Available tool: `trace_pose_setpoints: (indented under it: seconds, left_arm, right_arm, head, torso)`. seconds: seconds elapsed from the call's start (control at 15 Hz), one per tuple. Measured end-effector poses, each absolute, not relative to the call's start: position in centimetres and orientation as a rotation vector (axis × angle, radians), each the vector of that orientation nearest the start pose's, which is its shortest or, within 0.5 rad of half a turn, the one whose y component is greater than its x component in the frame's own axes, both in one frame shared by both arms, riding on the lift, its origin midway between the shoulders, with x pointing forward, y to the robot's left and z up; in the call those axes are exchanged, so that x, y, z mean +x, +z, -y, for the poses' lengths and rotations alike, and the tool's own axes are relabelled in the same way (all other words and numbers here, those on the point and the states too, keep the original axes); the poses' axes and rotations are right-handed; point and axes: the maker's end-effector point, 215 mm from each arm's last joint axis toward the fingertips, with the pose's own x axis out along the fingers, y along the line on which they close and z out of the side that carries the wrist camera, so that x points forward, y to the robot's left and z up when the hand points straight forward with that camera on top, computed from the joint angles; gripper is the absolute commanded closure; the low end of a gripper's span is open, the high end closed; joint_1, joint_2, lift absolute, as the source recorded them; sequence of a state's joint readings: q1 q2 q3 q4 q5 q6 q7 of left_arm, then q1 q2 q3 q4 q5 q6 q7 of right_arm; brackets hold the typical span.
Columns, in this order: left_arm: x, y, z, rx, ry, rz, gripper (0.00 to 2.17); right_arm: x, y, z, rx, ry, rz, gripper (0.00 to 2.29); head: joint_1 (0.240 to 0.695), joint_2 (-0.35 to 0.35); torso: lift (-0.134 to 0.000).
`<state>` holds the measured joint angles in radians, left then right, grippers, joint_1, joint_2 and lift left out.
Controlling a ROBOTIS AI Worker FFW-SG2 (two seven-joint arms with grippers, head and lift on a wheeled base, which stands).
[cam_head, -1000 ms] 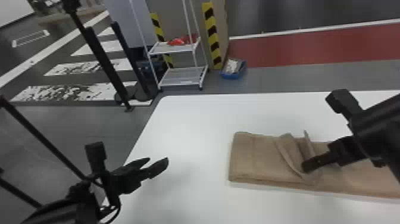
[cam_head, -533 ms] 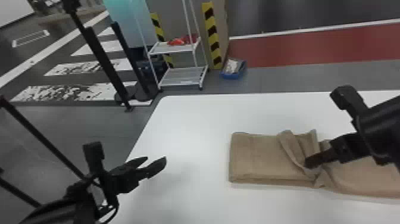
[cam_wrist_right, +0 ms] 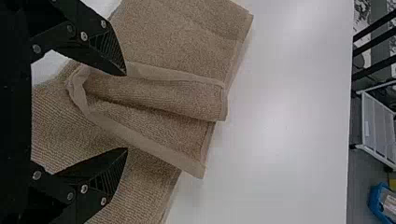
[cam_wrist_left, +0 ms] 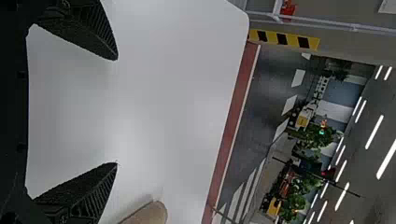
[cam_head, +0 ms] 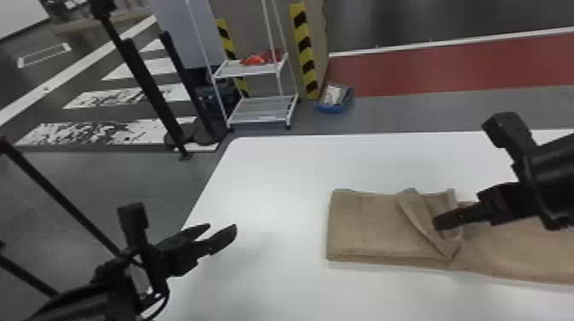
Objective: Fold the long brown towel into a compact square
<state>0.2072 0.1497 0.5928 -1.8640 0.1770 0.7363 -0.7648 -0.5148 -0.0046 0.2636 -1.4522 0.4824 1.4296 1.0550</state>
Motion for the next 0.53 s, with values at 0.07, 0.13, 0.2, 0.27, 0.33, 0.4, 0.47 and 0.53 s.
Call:
trace_pose_setpoints:
  seconds: [0.07, 0.13, 0.2, 0.27, 0.33, 0.4, 0.47, 0.53]
  left_arm:
    - [44.2, -41.9, -41.4, -0.277, -0.212, -0.469, 0.08]
    - [44.1, -41.9, -41.4, -0.279, -0.212, -0.470, 0.08]
    - [44.1, -42.0, -41.3, -0.280, -0.212, -0.470, 0.08]
    - [44.1, -42.0, -41.3, -0.280, -0.212, -0.470, 0.08]
    - [44.1, -42.0, -41.3, -0.280, -0.212, -0.471, 0.08]
    - [44.1, -42.0, -41.3, -0.280, -0.211, -0.471, 0.08]
    - [44.1, -42.0, -41.4, -0.279, -0.210, -0.471, 0.08]
    - [44.1, -42.0, -41.4, -0.277, -0.209, -0.470, 0.08]
  right_arm:
    - [53.3, -42.4, 8.2, 0.000, 0.688, -1.103, 0.36]
    - [53.3, -42.7, 8.2, -0.016, 0.686, -1.104, 0.36]
    - [53.4, -43.0, 8.1, -0.030, 0.692, -1.101, 0.36]
    - [53.4, -43.0, 7.8, -0.034, 0.703, -1.097, 0.36]
    - [53.4, -43.0, 7.4, -0.034, 0.717, -1.091, 0.36]
    - [53.4, -42.9, 7.0, -0.030, 0.733, -1.084, 0.36]
    - [53.4, -42.8, 6.7, -0.025, 0.746, -1.077, 0.36]
    - [53.4, -42.7, 6.3, -0.015, 0.760, -1.071, 0.36]
  head:
    - [0.695, 0.350]
    - [0.695, 0.350]
    - [0.695, 0.350]
    - [0.695, 0.350]
    - [0.695, 0.350]
    - [0.695, 0.350]
    - [0.695, 0.350]
    - [0.695, 0.350]
  torso:
    - [-0.124]
    - [-0.124]
    - [-0.124]
    - [-0.124]
    - [-0.124]
    - [-0.124]
    - [-0.124]
    - [-0.124]
